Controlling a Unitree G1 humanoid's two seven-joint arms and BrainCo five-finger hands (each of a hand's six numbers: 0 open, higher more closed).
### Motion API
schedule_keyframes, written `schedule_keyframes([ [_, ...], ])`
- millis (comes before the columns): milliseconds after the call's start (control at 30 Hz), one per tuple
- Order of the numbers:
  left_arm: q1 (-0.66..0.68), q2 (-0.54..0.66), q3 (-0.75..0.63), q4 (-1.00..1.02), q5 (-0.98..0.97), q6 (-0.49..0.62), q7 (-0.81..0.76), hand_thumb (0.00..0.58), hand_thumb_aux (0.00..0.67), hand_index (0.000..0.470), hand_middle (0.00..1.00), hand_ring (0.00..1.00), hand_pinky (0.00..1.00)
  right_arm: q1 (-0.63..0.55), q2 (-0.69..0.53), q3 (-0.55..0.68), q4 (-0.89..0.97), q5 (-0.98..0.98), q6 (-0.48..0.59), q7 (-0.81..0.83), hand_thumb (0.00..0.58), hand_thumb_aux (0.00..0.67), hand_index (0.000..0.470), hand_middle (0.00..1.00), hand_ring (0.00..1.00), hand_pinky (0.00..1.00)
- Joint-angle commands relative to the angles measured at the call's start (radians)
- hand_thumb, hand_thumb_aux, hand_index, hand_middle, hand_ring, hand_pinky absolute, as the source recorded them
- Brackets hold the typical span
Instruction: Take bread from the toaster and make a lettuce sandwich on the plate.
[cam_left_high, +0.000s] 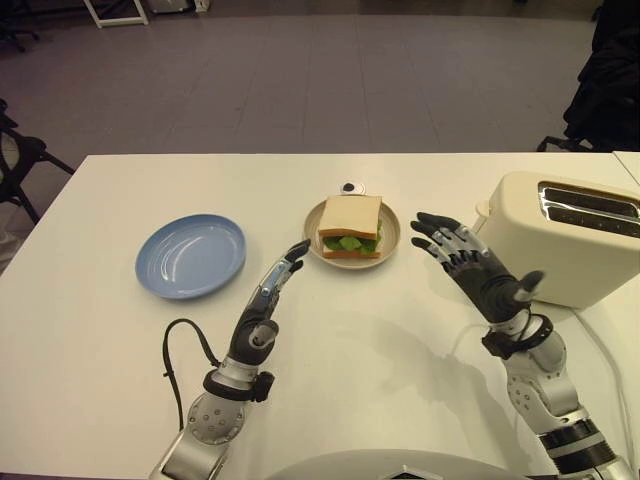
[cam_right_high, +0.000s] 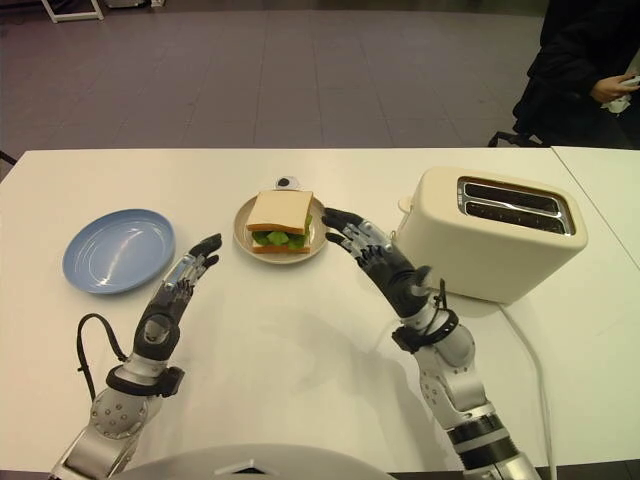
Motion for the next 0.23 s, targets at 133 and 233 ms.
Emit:
schedule_keyframes([
  [133, 0.029, -0.045, 0.056, -0.002, -0.098, 0.032, -0.14, 0.0, 0.0, 0.0, 0.0, 0.0, 0.0, 0.037, 0.053, -0.082, -0.044, 0.025, 0.105, 0.093, 0.0, 0.0, 0.0, 0.0, 0.0, 0.0],
  [233, 0.031, -0.066, 0.074, 0.005, -0.11, 0.039, -0.185, 0.0, 0.0, 0.0, 0.0, 0.0, 0.0, 0.032, 0.079, -0.096, -0.044, 0.019, 0.146, 0.122, 0.0, 0.0, 0.0, 0.0, 0.0, 0.0],
])
